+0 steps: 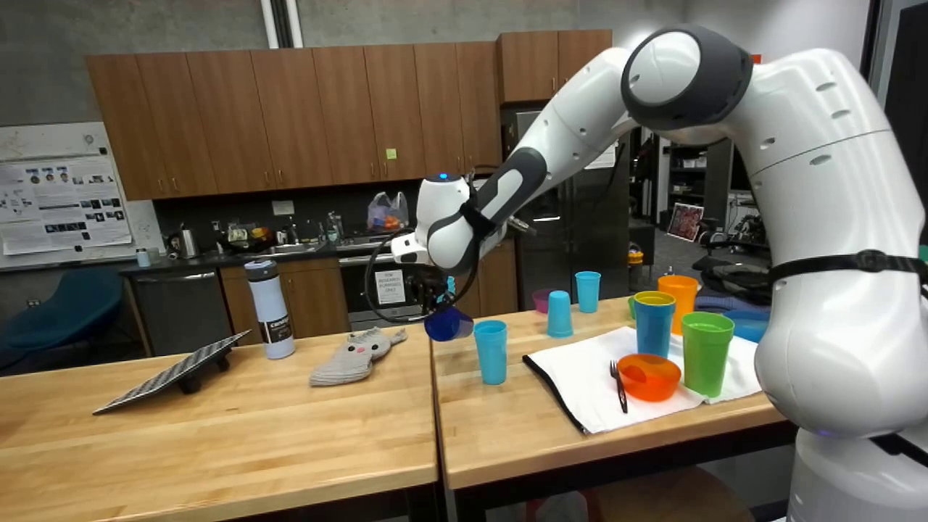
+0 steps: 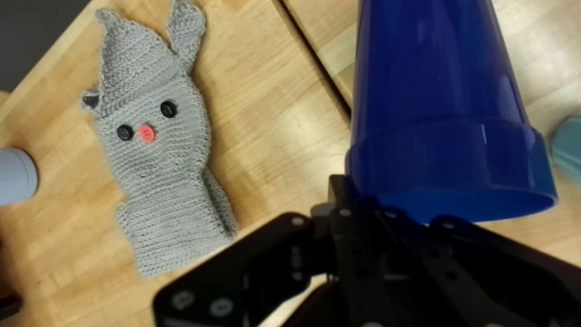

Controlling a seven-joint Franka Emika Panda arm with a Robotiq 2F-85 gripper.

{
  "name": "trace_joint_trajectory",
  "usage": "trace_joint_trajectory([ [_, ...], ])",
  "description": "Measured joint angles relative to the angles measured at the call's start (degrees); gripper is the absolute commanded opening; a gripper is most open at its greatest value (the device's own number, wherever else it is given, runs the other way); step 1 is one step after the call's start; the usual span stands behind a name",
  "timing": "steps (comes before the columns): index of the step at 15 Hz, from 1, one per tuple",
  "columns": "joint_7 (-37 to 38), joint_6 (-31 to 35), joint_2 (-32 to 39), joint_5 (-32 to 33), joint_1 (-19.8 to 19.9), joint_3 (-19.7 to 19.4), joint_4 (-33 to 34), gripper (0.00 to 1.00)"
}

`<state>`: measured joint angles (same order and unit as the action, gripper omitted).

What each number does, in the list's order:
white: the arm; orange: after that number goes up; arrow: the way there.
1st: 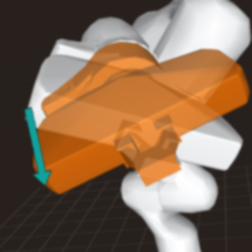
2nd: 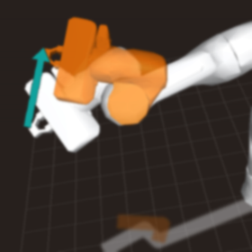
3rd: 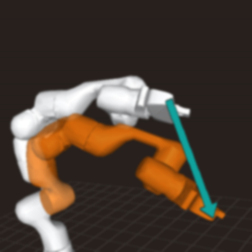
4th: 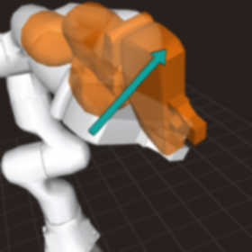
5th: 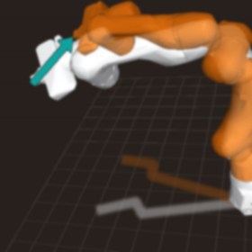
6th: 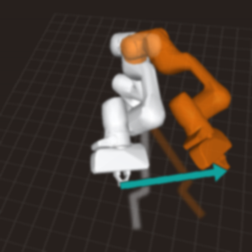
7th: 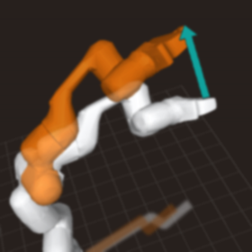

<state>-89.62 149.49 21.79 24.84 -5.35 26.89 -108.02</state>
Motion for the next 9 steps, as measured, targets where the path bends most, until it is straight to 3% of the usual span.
trace_joint_trajectory([
  [4, 0.2, -6.7, -7.1, -2.6, -4.0, -3.3, 0.1, 0.01],
  [9, -0.6, -8.2, -9.8, -2.3, -6.4, -5.4, 0.2, 0.05],
])
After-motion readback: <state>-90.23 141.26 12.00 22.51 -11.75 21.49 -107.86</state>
